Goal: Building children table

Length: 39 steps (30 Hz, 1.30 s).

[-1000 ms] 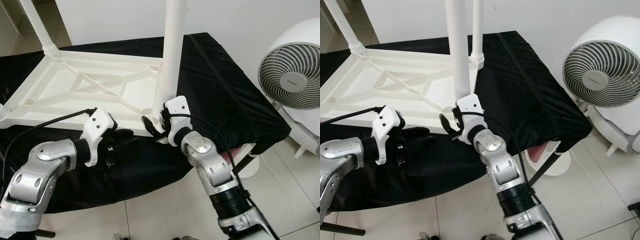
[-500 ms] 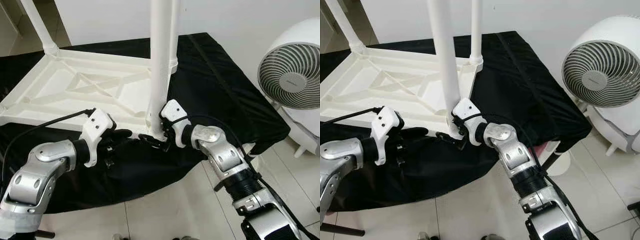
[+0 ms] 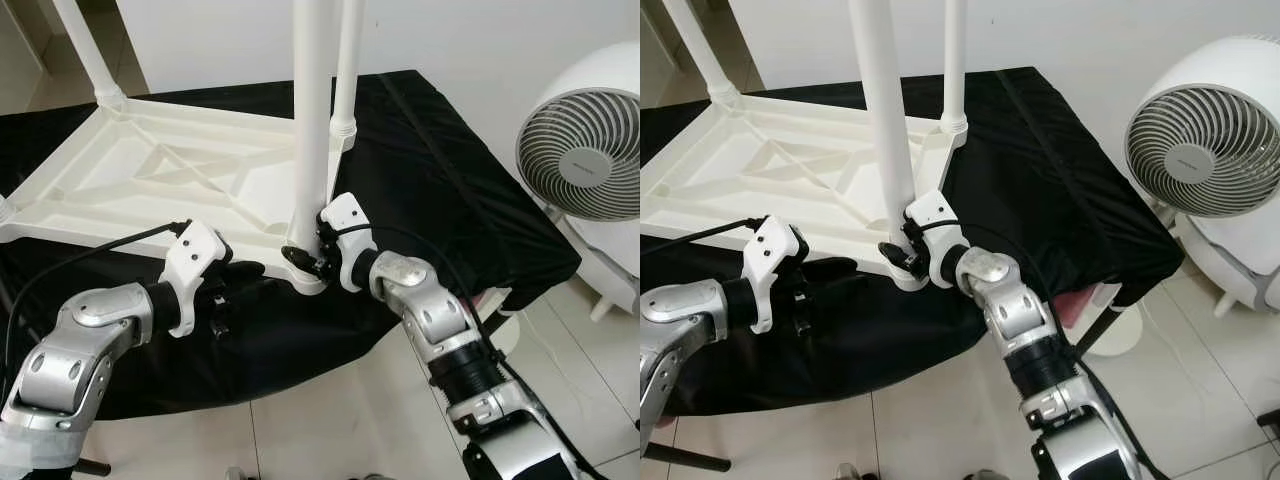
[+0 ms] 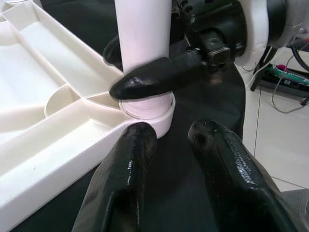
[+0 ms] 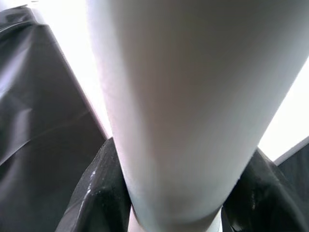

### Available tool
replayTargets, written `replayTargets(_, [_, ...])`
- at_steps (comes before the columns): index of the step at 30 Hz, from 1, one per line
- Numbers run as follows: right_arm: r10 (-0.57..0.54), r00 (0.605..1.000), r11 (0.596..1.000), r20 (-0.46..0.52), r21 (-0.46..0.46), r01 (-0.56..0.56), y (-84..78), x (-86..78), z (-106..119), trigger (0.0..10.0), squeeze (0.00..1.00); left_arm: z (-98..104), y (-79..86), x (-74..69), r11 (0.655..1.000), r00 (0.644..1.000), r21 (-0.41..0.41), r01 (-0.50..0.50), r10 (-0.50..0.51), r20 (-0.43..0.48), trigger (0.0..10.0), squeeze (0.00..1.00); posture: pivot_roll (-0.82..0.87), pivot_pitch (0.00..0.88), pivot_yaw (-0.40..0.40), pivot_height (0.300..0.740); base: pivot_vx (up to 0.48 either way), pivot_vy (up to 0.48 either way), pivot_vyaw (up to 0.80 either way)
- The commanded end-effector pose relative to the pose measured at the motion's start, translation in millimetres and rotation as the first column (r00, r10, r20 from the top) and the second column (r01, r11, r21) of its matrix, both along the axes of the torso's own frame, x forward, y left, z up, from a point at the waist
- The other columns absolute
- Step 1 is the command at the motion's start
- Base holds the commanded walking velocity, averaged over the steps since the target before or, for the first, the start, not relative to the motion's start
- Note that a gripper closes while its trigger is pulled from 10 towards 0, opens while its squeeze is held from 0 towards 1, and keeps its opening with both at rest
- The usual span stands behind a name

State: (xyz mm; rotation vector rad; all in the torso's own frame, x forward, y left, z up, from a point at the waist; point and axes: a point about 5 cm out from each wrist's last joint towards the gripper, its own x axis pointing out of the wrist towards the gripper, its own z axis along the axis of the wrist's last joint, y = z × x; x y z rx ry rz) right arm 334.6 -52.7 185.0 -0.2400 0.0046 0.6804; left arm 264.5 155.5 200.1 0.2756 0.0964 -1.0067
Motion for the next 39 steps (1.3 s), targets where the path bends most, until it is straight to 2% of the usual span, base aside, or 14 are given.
replayTargets(1, [-0.265, 0.962, 0.964, -0.063, -0.032, 0.263, -20.8, 3.2, -17.3, 0.0, 0.00, -0.5, 1.2, 1.4, 0.998, 0.998, 0.002, -0.063, 0.063, 0.021, 10.0, 0.00, -0.04, 0.114, 0.030, 0.740, 0.000, 0.000, 0.00])
replayTargets(3, [-0.375, 0.923, 0.927, -0.086, -0.010, 0.376, -26.7, 2.0, -20.8, 0.0, 0.00, -0.9, 0.8, 1.7, 0.998, 0.998, 0.000, -0.063, 0.063, 0.021, 10.0, 0.00, -0.04, 0.109, 0.029, 0.740, 0.000, 0.000, 0.00])
replayTargets(6, [-0.622, 0.772, 0.775, -0.133, 0.041, 0.631, -43.2, -1.5, -29.4, 0.0, 0.00, -1.4, -0.1, 2.4, 0.998, 0.998, -0.005, -0.065, 0.065, 0.023, 10.0, 0.00, -0.04, 0.109, 0.029, 0.740, 0.000, 0.000, 0.00])
replayTargets(8, [-0.622, 0.772, 0.775, -0.133, 0.041, 0.631, -43.2, -1.5, -29.4, 0.0, 0.00, -1.4, -0.1, 2.4, 0.998, 0.998, -0.005, -0.065, 0.065, 0.023, 10.0, 0.00, -0.04, 0.109, 0.029, 0.740, 0.000, 0.000, 0.00])
replayTargets(13, [-0.729, 0.670, 0.664, -0.142, 0.092, 0.742, -42.6, -7.8, -27.9, 0.0, 0.00, -1.7, -1.4, 2.1, 0.998, 0.998, -0.011, -0.066, 0.066, 0.023, 10.0, 0.00, -0.05, 0.105, 0.028, 0.740, 0.000, 0.000, 0.00])
replayTargets(20, [-0.712, 0.690, 0.683, -0.131, 0.104, 0.723, -33.4, -8.6, -24.5, 0.0, 0.00, -1.9, -2.4, 1.9, 0.998, 0.998, -0.015, -0.067, 0.067, 0.022, 10.0, 0.00, -0.04, 0.108, 0.032, 0.740, 0.000, 0.000, 0.00])
replayTargets(21, [-0.711, 0.697, 0.689, -0.095, 0.104, 0.717, -34.0, -8.4, -21.2, 5.5, 0.00, -1.7, -2.3, 2.0, 0.998, 0.997, -0.015, -0.067, 0.068, 0.022, 10.0, 0.00, -0.04, 0.111, 0.032, 0.740, 0.000, 0.000, 0.00])
replayTargets(22, [-0.711, 0.697, 0.689, -0.095, 0.104, 0.717, -34.0, -8.4, -21.2, 5.5, 0.00, -1.7, -2.3, 2.0, 0.998, 0.997, -0.015, -0.067, 0.068, 0.022, 10.0, 0.00, -0.04, 0.111, 0.032, 0.740, 0.000, 0.000, 0.00])
replayTargets(23, [-0.710, 0.702, 0.695, -0.057, 0.097, 0.712, -35.1, -8.0, -17.9, 10.0, 0.00, -1.5, -2.1, 2.1, 0.998, 0.997, -0.016, -0.069, 0.069, 0.022, 10.0, 0.00, -0.05, 0.113, 0.033, 0.740, 0.000, 0.000, 0.00])
replayTargets(26, [-0.724, 0.689, 0.683, -0.035, 0.100, 0.723, -37.0, -8.3, -15.4, 10.0, 0.00, -1.5, -2.0, 2.2, 0.997, 0.997, -0.017, -0.070, 0.070, 0.022, 10.0, 0.00, -0.05, 0.113, 0.033, 0.740, 0.000, 0.000, 0.00])
replayTargets(27, [-0.699, 0.715, 0.709, -0.018, 0.116, 0.696, -35.4, -7.8, -12.2, 10.0, 1.00, -1.6, -2.1, 2.3, 0.997, 0.997, -0.017, -0.070, 0.071, 0.022, 10.0, 0.00, -0.05, 0.113, 0.033, 0.740, 0.000, 0.000, 0.00])
replayTargets(33, [-0.664, 0.747, 0.742, 0.046, 0.164, 0.650, -34.9, -8.3, -0.3, 10.0, 1.00, -1.5, -3.5, 3.1, 0.997, 0.997, -0.021, -0.072, 0.073, 0.025, 10.0, 0.00, -0.05, 0.118, 0.037, 0.740, 0.000, 0.000, 0.00])
replayTargets(34, [-0.628, 0.771, 0.773, 0.104, 0.197, 0.603, -36.5, -14.0, 8.0, 10.0, 0.00, 0.0, -4.7, 6.5, 0.994, 0.993, -0.035, -0.104, 0.105, 0.047, 10.0, 0.00, -0.05, 0.117, 0.037, 0.740, 0.000, 0.000, 0.00])
replayTargets(39, [-0.578, 0.786, 0.815, 0.220, 0.213, 0.539, -43.0, -33.6, 16.0, 10.0, 0.00, 6.3, -4.3, 16.5, 0.975, 0.971, -0.086, -0.207, 0.215, 0.103, 10.0, 0.00, -0.05, 0.118, 0.036, 0.740, 0.000, 0.000, 0.00])
